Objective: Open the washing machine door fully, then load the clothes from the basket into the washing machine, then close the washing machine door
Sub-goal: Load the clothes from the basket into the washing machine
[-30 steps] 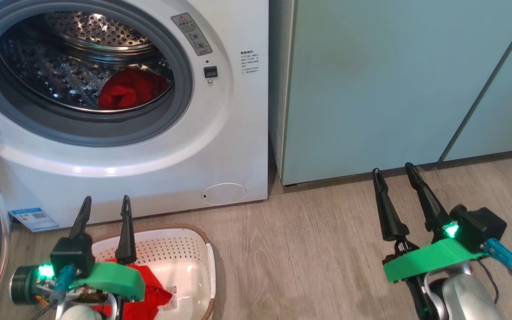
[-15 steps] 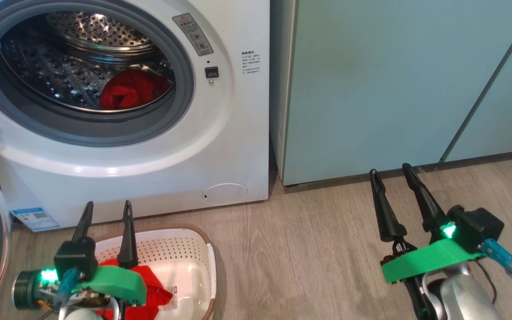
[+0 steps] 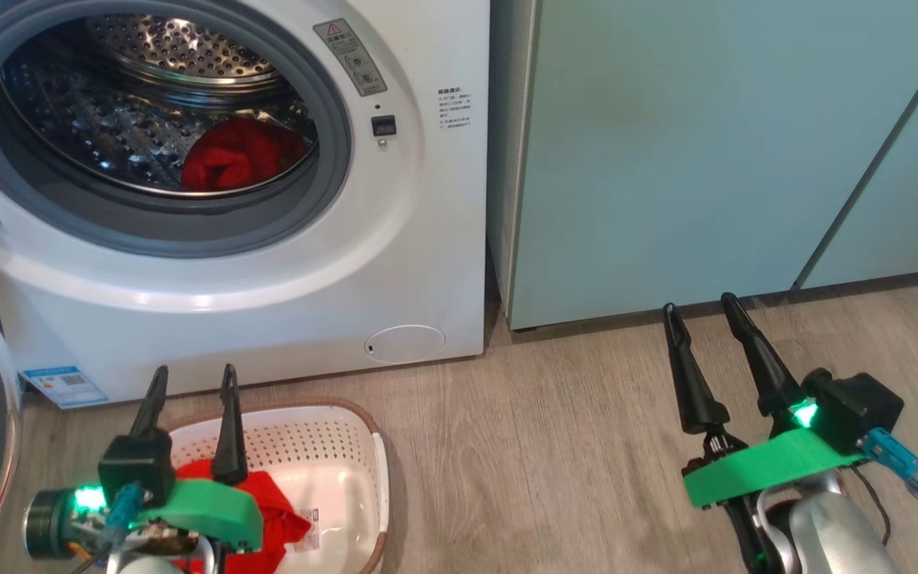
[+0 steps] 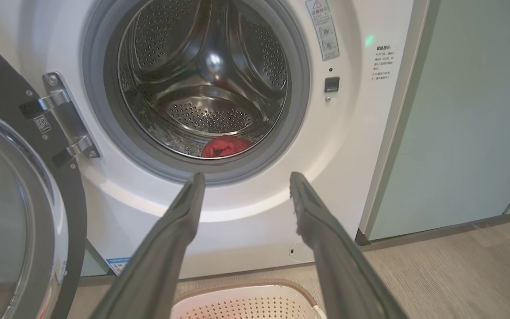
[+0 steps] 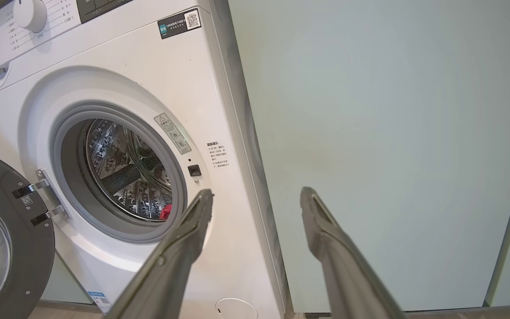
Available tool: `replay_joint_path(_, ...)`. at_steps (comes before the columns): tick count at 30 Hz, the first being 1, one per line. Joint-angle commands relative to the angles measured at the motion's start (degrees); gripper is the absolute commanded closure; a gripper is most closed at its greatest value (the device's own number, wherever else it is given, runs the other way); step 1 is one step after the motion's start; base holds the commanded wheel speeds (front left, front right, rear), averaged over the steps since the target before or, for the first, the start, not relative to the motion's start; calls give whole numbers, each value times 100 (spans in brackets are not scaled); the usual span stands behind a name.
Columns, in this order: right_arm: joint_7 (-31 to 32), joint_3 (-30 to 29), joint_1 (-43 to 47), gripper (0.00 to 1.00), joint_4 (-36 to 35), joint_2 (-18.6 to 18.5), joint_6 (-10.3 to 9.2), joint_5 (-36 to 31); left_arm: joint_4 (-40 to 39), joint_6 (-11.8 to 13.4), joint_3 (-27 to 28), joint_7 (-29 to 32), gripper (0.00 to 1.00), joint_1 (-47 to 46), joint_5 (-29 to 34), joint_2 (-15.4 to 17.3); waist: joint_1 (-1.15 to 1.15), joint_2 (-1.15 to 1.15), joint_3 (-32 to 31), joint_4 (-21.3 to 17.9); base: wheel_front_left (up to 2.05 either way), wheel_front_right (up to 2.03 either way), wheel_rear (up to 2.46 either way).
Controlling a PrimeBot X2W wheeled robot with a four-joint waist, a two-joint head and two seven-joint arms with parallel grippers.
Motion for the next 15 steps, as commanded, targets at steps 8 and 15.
replay_joint_path(8,-37,140,-148,0,-188,-15,0,-7,511,-30,119,-28,0,-314,-79,1,0,0,242,2,0,0,0)
replay_joint_path(15,-37,161,-315,0,-286,-15,0,-41,1514,-48,146,-28,0,-690,-30,68,0,0,950,-41,0,0,0)
